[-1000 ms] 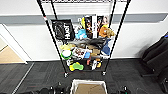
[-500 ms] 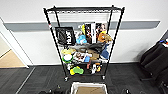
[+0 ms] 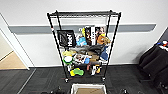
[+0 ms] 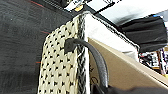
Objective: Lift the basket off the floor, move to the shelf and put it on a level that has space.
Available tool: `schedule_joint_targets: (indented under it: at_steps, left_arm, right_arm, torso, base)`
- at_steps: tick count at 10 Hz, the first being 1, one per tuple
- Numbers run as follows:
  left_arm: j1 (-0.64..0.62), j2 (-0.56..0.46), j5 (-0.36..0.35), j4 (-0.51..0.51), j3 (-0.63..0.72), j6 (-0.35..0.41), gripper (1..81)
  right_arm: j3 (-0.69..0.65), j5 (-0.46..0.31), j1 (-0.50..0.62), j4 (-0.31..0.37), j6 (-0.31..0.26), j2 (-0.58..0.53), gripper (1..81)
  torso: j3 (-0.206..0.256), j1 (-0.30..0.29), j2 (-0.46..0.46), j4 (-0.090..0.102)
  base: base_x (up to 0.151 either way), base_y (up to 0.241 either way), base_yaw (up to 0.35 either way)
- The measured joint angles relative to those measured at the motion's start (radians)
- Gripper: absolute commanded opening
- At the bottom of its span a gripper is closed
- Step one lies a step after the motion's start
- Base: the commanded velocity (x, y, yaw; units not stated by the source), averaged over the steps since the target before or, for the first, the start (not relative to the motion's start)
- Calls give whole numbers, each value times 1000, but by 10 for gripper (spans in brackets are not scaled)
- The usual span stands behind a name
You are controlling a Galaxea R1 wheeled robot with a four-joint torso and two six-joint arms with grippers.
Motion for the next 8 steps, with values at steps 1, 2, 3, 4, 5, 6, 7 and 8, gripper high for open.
schedule_joint_targets:
  at_steps: [1,2,3,4,5,6,7,8]
  left_arm:
    - [-3,20,-3,4,-1,0,10]
    - [-6,37,-5,7,-7,0,10]
    - [-4,52,-5,8,-15,0,10]
    - [0,59,-1,8,-24,0,10]
    - [1,57,-3,8,-27,0,10]
    - [8,51,-4,8,-30,0,10]
    - [20,49,-4,8,-38,0,10]
    - [31,47,-4,8,-40,1,10]
  right_arm:
    - [-14,0,9,-1,-1,25,10]
    - [-28,3,14,-1,-1,42,10]
    - [-42,3,11,-1,-1,53,10]
    - [-46,-1,-1,-2,-1,50,10]
    - [-47,-3,-5,-2,0,49,10]
    - [-47,-8,-5,-2,0,51,10]
    - [-47,-8,-8,-2,0,55,10]
    - [-48,-8,-17,-2,0,58,10]
  torso:
    - [11,-22,34,0]
    - [20,-44,67,0]
    - [24,-63,96,0]
    - [27,-68,104,0]
    - [27,-74,113,0]
    - [27,-73,111,0]
    - [36,-73,110,0]
    - [56,-72,109,0]
  base:
    - [0,0,0]
    - [0,0,0]
    - [0,0,0]
    - [0,0,0]
    - [0,0,0]
    - [0,0,0]
    - [0,0,0]
    - [0,0,0]
